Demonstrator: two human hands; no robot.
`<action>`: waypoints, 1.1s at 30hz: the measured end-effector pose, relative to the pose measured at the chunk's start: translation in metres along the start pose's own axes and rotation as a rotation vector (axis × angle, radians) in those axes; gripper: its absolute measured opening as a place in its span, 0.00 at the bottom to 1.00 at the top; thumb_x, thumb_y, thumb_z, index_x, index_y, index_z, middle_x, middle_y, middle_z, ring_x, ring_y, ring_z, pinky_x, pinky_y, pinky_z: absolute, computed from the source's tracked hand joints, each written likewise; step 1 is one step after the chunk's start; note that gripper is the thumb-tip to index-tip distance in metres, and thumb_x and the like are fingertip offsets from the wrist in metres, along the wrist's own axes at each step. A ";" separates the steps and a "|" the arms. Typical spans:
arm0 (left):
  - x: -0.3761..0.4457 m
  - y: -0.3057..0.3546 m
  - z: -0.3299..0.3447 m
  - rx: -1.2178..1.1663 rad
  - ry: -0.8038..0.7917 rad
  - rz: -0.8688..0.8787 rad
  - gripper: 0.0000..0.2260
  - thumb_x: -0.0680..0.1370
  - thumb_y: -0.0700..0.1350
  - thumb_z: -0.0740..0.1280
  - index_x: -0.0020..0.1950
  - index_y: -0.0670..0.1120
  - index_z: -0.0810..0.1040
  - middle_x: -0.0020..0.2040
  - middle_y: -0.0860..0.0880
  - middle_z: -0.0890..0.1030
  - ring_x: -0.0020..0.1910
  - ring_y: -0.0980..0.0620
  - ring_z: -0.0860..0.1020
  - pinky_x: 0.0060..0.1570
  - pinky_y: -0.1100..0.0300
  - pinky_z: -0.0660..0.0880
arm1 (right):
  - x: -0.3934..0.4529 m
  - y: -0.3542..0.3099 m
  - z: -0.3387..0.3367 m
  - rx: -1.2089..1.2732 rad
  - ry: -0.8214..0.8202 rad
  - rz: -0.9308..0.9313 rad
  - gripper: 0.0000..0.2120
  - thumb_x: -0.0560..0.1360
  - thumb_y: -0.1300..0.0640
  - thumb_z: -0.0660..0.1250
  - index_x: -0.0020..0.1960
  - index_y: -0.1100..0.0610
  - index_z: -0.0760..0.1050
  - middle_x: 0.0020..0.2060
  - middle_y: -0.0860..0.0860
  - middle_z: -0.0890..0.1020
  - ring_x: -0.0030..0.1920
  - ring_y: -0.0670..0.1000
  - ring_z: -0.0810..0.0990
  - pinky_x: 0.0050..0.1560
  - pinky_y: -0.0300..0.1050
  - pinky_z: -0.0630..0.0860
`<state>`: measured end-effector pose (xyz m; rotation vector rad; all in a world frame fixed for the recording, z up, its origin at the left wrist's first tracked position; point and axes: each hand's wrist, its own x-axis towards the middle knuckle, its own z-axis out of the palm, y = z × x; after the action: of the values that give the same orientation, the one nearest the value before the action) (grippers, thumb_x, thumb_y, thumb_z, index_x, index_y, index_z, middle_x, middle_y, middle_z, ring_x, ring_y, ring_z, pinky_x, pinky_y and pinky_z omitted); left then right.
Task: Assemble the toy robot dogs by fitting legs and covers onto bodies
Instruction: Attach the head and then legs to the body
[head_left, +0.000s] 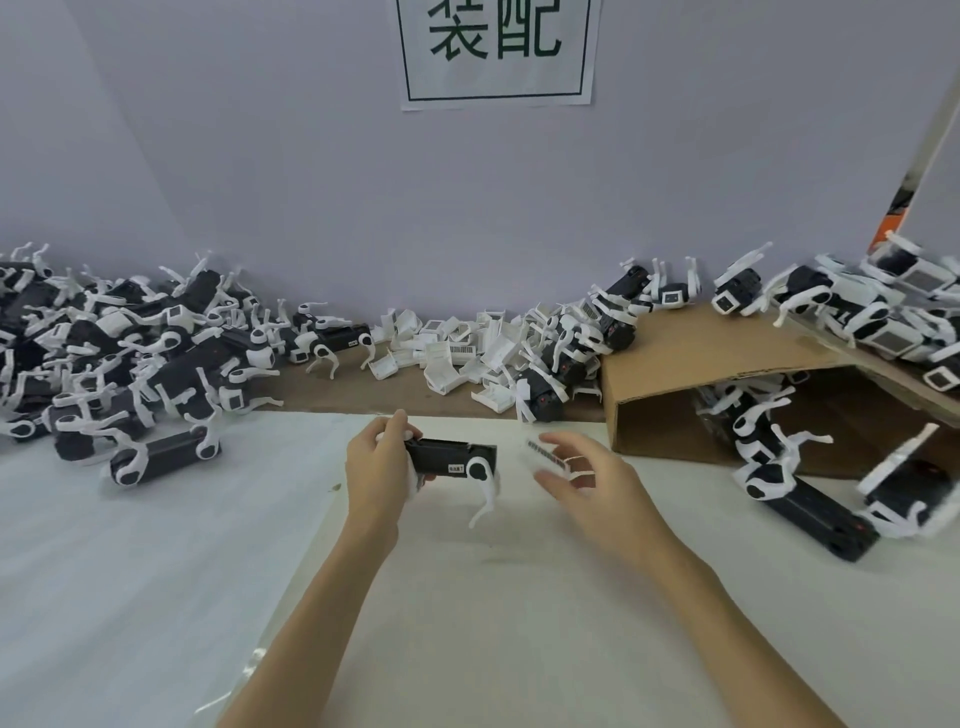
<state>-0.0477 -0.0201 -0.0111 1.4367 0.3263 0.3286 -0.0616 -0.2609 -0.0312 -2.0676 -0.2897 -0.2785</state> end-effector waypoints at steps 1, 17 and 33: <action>0.000 0.001 -0.001 -0.009 -0.002 0.002 0.14 0.86 0.45 0.63 0.43 0.40 0.76 0.42 0.37 0.77 0.33 0.41 0.77 0.26 0.61 0.73 | 0.000 -0.003 -0.003 0.105 -0.015 0.013 0.17 0.80 0.53 0.73 0.67 0.44 0.77 0.53 0.44 0.82 0.52 0.42 0.82 0.52 0.35 0.76; -0.031 -0.003 0.021 0.107 -0.119 0.194 0.24 0.86 0.60 0.59 0.40 0.45 0.79 0.39 0.46 0.79 0.35 0.46 0.73 0.37 0.53 0.66 | 0.002 -0.018 -0.013 0.550 0.061 0.111 0.21 0.76 0.58 0.76 0.67 0.45 0.80 0.49 0.46 0.85 0.37 0.44 0.79 0.36 0.34 0.72; -0.047 -0.007 0.033 0.124 -0.198 0.356 0.28 0.83 0.70 0.49 0.45 0.53 0.79 0.36 0.48 0.82 0.38 0.48 0.82 0.39 0.46 0.78 | -0.023 -0.033 0.030 -0.393 -0.062 -0.288 0.31 0.82 0.35 0.57 0.81 0.46 0.61 0.61 0.38 0.72 0.59 0.40 0.65 0.61 0.42 0.71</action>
<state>-0.0773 -0.0701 -0.0138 1.6361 -0.0746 0.4553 -0.0915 -0.2207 -0.0264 -2.4230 -0.6128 -0.4765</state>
